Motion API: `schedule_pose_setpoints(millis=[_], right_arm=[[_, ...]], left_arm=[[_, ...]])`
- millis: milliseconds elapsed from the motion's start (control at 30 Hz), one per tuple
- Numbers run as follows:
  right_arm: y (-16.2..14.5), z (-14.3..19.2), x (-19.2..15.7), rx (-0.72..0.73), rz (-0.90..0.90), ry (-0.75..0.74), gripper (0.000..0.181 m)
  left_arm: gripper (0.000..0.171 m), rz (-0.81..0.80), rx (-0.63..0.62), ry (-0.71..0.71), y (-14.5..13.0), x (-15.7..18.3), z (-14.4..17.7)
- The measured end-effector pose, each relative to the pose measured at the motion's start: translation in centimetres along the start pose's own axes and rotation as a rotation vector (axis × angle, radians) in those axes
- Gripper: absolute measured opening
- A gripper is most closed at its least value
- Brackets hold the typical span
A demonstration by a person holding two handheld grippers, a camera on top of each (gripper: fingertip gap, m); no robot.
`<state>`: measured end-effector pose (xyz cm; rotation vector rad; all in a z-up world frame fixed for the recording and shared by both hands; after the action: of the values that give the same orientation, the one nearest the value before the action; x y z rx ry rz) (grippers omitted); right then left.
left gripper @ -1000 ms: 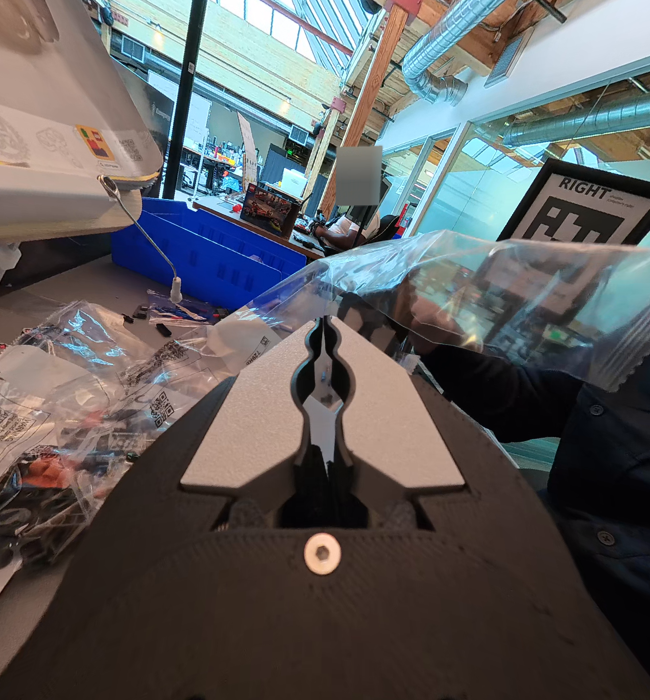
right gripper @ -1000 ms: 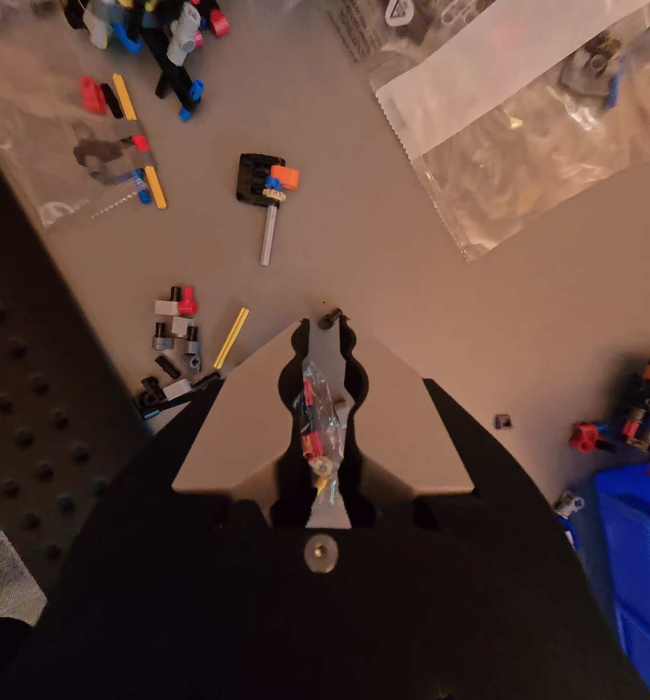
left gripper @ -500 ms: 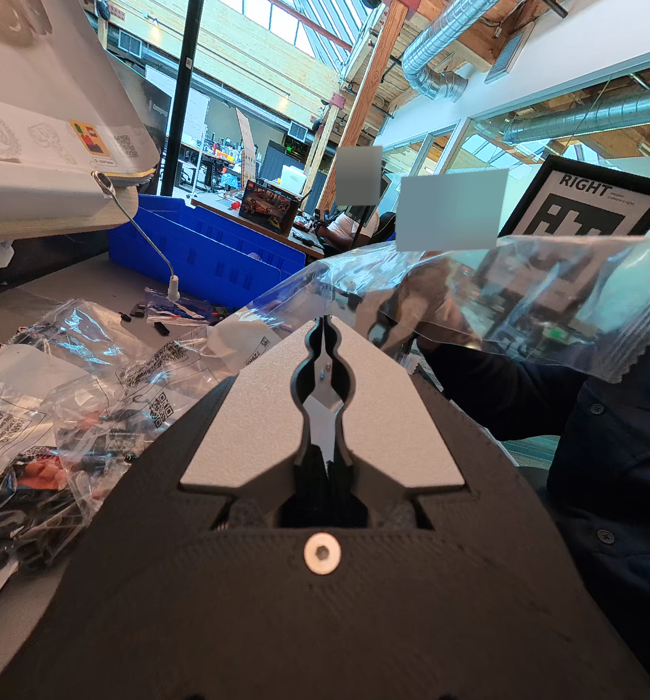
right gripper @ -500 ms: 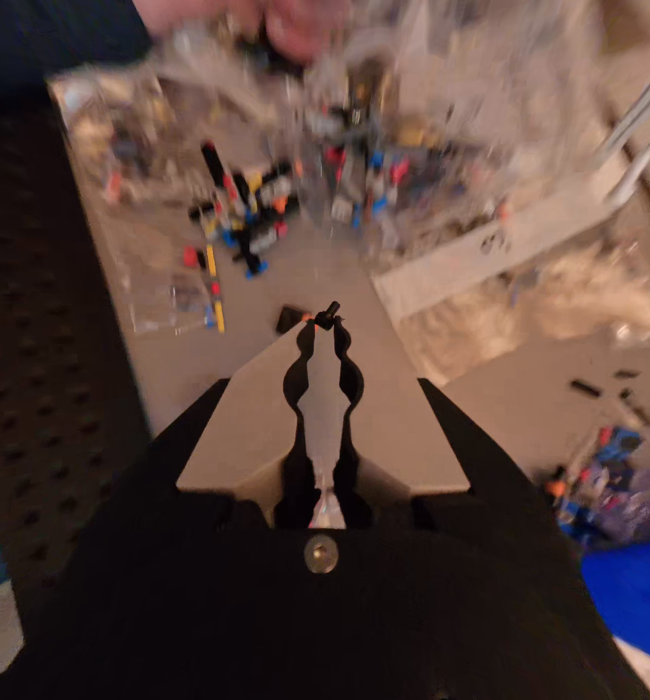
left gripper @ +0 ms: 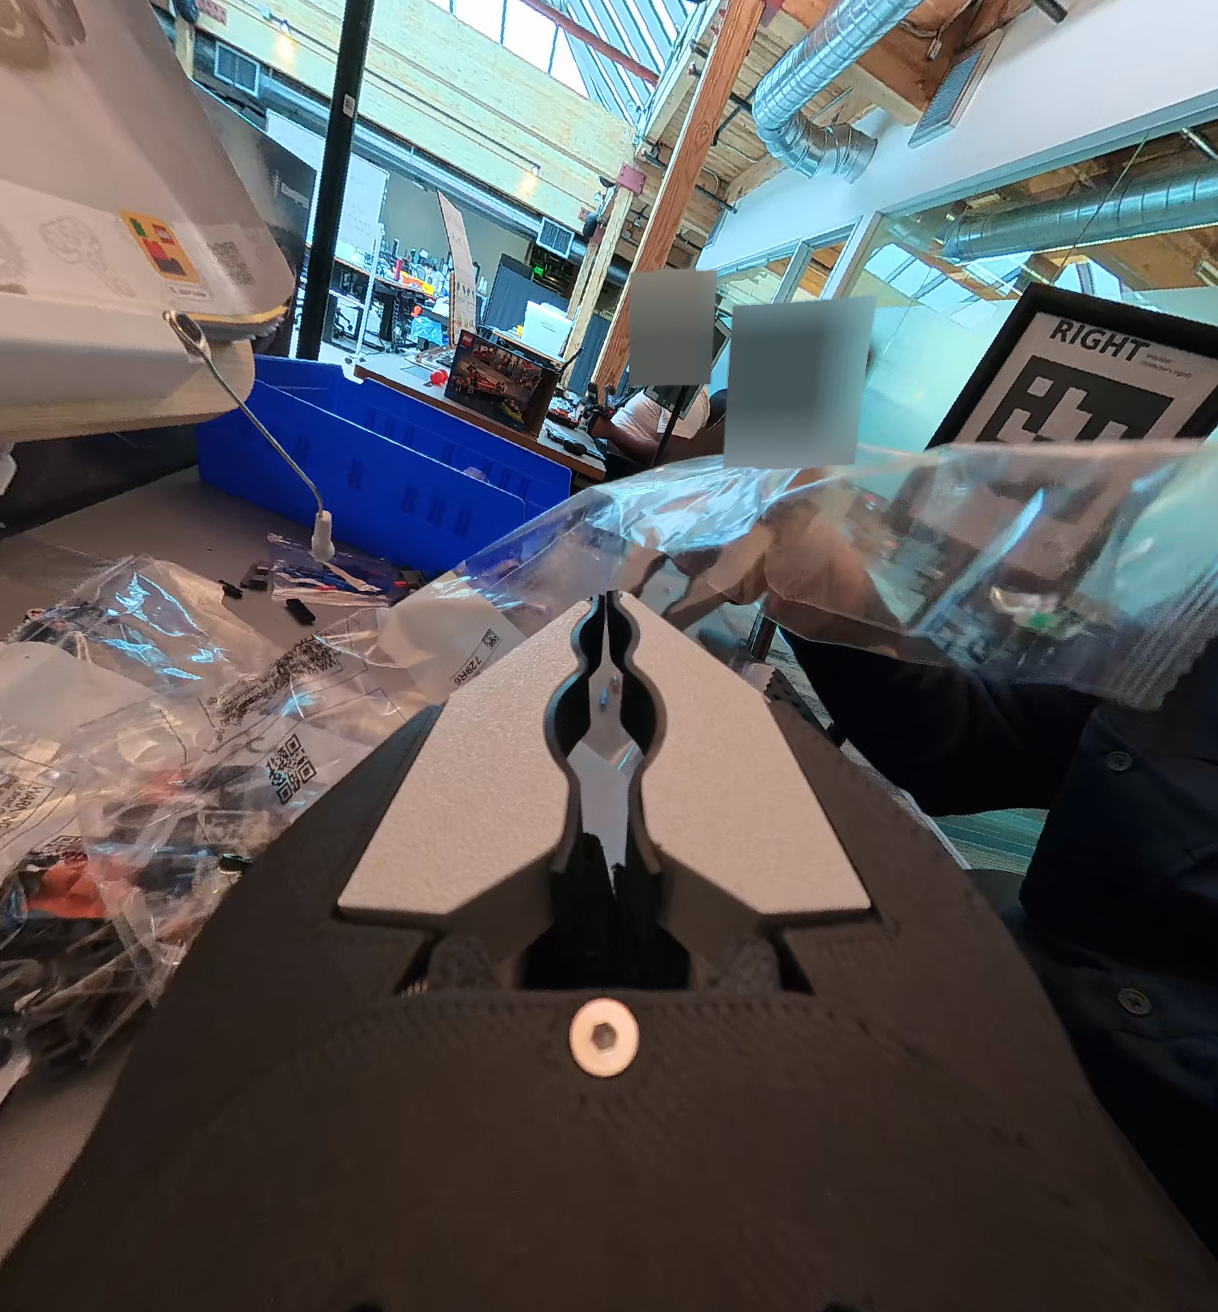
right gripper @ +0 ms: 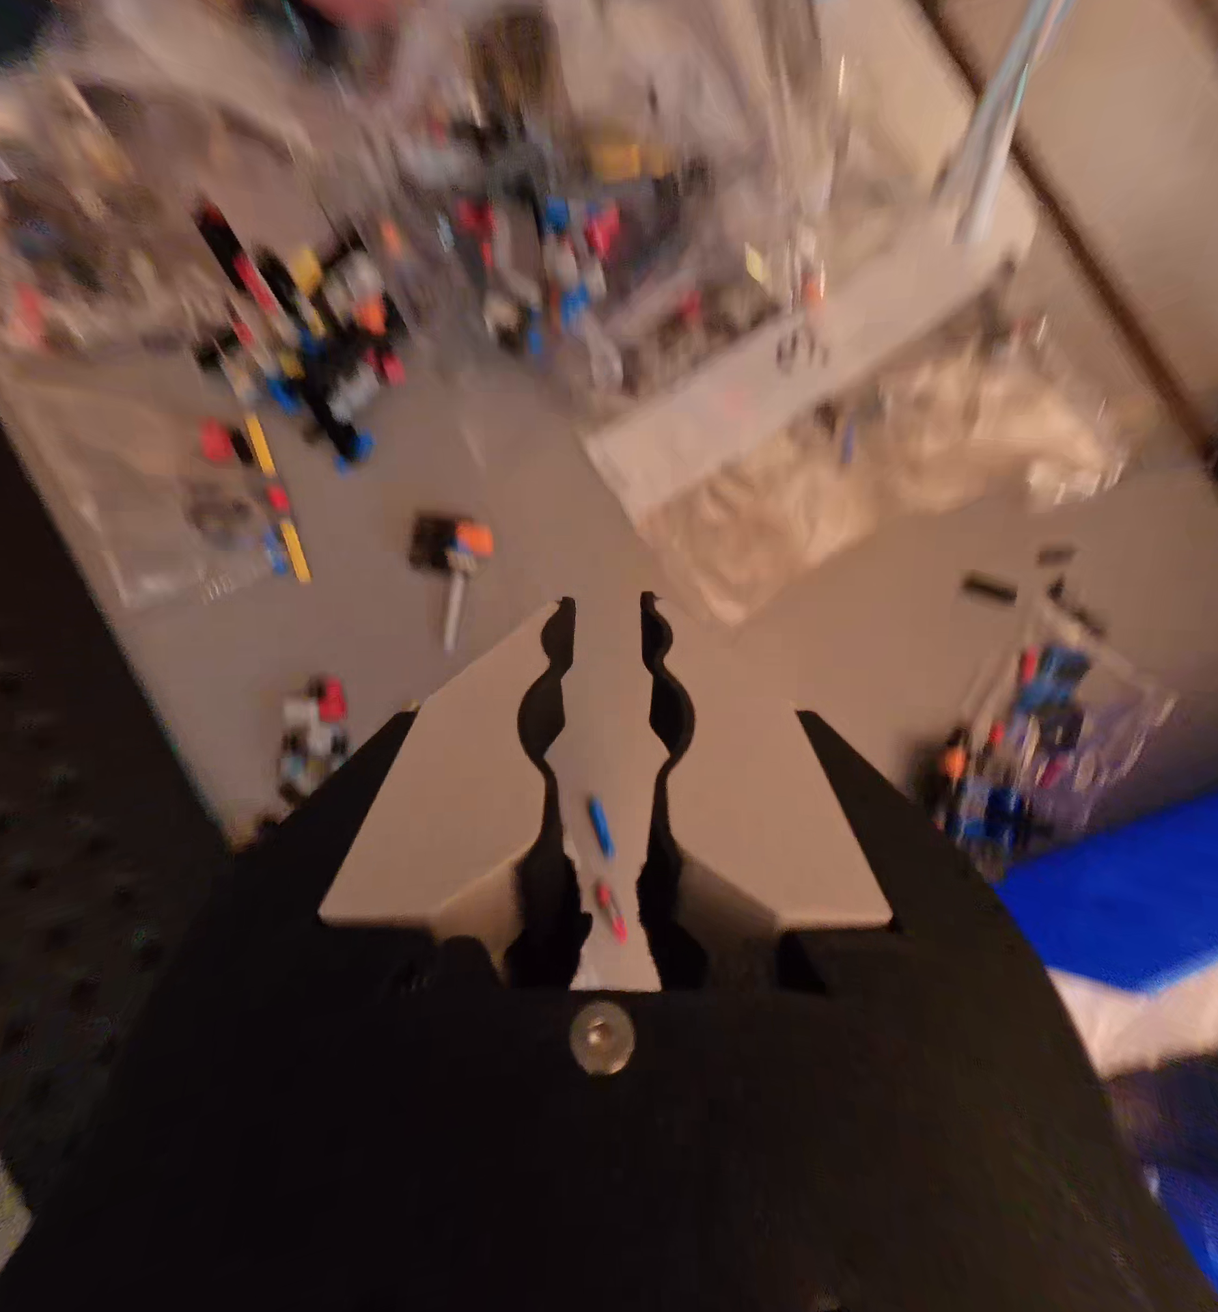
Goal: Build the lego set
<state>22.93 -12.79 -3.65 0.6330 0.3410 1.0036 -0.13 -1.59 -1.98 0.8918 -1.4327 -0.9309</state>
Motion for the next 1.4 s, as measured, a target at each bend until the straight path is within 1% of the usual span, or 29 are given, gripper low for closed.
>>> schedule_pose_setpoints(millis=[100,167,200,267,500,533,600,733,833,1000,1100,1133,1200,1333,1400], right_arm=[[-5.4,0.0,0.8,-0.196,-0.077,-0.016,0.015],[-8.3,-0.2,1.2,-0.294,-0.136,-0.022,0.015],[-9.2,-0.3,1.3,-0.315,-0.155,-0.022,0.016],[-9.8,-0.7,1.4,-0.298,-0.165,-0.006,0.015],[-9.7,-2.1,1.2,-0.266,-0.163,0.067,0.013],[-9.7,-2.1,1.2,-0.270,-0.162,0.068,0.010],[-9.7,-2.1,1.3,-0.280,-0.152,0.064,0.000],[-9.0,-2.2,1.0,-0.267,-0.123,0.063,0.000],[-8.2,-2.1,1.0,-0.236,-0.111,0.061,0.016],[-7.7,-3.0,1.3,-0.270,-0.079,0.065,0.020],[-7.6,-3.8,1.3,-0.279,-0.065,0.096,0.016],[-7.5,-3.9,1.3,-0.267,-0.067,0.118,0.010],[-7.5,-4.0,1.3,-0.261,-0.067,0.133,0.004],[-7.3,-3.8,0.9,-0.259,-0.045,0.133,0.002],[-6.5,-3.6,0.3,-0.222,-0.027,0.145,0.002]], left_arm=[[0.000,-0.001,-0.007,-0.001,-0.1,0.1,-0.2],[0.000,-0.001,-0.009,0.000,-0.2,0.1,-0.3],[0.000,-0.001,-0.011,0.000,-0.3,0.1,-0.3],[0.000,0.001,-0.012,0.001,-0.3,0.1,-0.4],[0.000,0.005,-0.014,0.006,-0.4,-0.1,-0.3],[0.000,0.005,-0.012,0.006,-0.4,-0.2,-0.2],[0.000,0.006,-0.011,0.007,-0.3,-0.2,-0.2],[0.000,0.006,-0.017,0.006,-0.4,-0.2,-0.3],[0.000,0.004,-0.015,0.008,-0.4,-0.2,-0.3],[0.000,0.002,-0.015,0.008,-0.3,-0.1,-0.3],[0.000,0.000,-0.014,0.008,-0.3,-0.1,-0.2],[0.000,0.000,-0.012,0.008,-0.2,-0.1,-0.2],[0.000,0.001,-0.010,0.009,-0.2,-0.1,-0.1],[0.000,0.002,-0.013,0.008,-0.3,-0.1,-0.2],[0.000,0.003,-0.017,0.007,-0.4,-0.1,-0.3]])
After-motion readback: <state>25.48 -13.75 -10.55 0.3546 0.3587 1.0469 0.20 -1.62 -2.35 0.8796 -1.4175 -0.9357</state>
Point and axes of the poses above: each gripper's, where its closed fingertips meet, z back along the fingers, y out of its top, x = y × z across the jaws, the point moved 7 cm from there along z, back along the fingers, and after that the axes turned 8 degrees about y, right-handed, at the moved point
